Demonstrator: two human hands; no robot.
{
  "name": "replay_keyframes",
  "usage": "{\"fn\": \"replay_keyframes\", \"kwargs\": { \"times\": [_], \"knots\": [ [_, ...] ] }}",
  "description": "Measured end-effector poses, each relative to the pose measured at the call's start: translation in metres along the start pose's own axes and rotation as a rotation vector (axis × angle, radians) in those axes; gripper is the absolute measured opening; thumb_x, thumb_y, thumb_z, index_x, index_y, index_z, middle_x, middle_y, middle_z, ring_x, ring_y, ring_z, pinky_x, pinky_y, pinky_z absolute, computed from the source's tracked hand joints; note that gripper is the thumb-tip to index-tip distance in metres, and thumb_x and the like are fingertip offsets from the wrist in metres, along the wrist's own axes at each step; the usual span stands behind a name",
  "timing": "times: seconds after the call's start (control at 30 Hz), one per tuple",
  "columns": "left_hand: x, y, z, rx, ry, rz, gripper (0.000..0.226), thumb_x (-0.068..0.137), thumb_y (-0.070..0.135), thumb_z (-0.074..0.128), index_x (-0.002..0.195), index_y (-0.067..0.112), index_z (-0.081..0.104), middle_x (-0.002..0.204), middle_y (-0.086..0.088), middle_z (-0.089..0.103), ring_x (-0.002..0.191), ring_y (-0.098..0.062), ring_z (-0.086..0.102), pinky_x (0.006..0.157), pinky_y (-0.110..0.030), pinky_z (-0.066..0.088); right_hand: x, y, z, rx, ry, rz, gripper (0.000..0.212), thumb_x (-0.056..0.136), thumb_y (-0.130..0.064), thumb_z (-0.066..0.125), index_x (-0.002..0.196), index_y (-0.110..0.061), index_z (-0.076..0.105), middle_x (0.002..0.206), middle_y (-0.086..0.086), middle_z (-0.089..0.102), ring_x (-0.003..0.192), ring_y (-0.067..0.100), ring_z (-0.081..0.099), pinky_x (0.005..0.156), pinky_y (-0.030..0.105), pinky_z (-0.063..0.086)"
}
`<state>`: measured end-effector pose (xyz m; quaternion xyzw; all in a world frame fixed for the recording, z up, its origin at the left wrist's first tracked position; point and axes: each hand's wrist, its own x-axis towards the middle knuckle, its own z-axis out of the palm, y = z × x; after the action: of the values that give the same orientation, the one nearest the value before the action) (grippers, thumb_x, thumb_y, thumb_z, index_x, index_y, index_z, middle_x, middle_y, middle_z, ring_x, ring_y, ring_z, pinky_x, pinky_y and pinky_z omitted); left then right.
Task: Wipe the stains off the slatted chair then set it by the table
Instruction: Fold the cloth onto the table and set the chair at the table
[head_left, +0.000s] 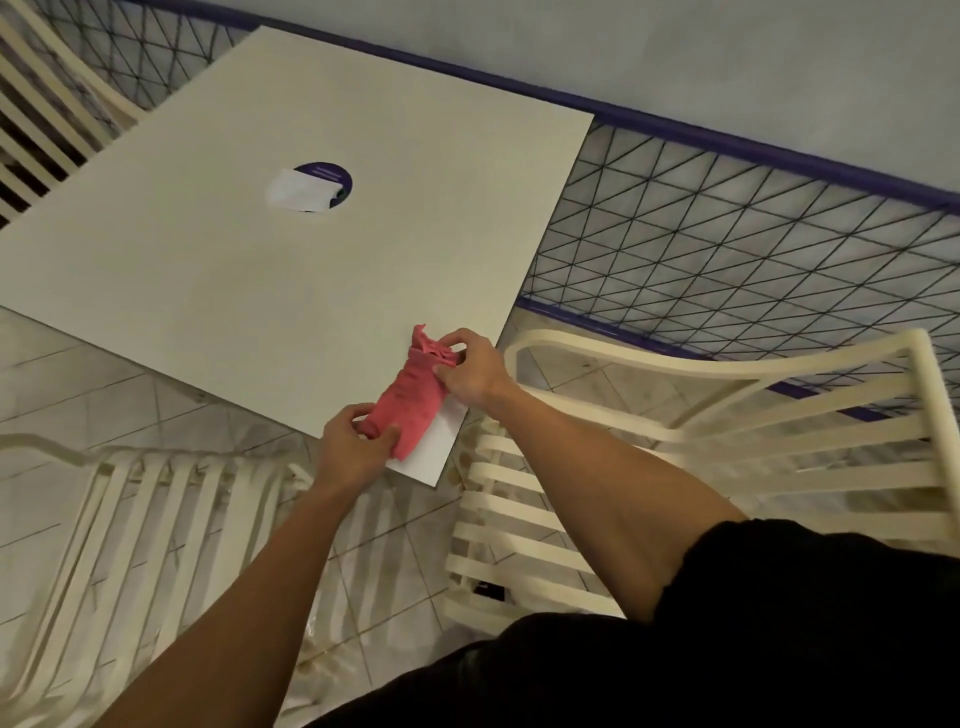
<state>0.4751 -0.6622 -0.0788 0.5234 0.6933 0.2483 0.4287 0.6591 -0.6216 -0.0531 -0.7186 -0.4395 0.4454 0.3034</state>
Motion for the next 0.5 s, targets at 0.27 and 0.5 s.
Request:
{"fn": "replay_keyframes", "kwargs": {
  "times": [0.27,0.5],
  "knots": [
    [-0.002,0.003,0.0,0.246,-0.038,0.099,0.051,0.08,0.026,0.08,0.122,0.008,0.059,0.094,-0.005,0.06,0.073,-0.018,0.057,0.066,-0.025,0.043,0.004,0.016,-0.003,-0.007,0.059,0.056,0.032,0.089,-0.011,0.069,0.119,-0.014,0.057,0.103,0.009,0.062,0.087,0.019,0.059,0.058,0.02,0.043],
    [-0.01,0.001,0.0,0.332,0.067,0.135,0.055,0.083,0.038,0.072,0.128,0.015,0.05,0.124,-0.015,0.045,0.103,-0.035,0.055,0.091,-0.048,0.05,-0.02,0.031,-0.024,-0.053,0.067,0.014,0.027,0.093,-0.013,0.067,0.118,-0.011,0.06,0.104,0.009,0.059,0.092,0.02,0.058,0.079,0.033,0.053]
  ]
}}
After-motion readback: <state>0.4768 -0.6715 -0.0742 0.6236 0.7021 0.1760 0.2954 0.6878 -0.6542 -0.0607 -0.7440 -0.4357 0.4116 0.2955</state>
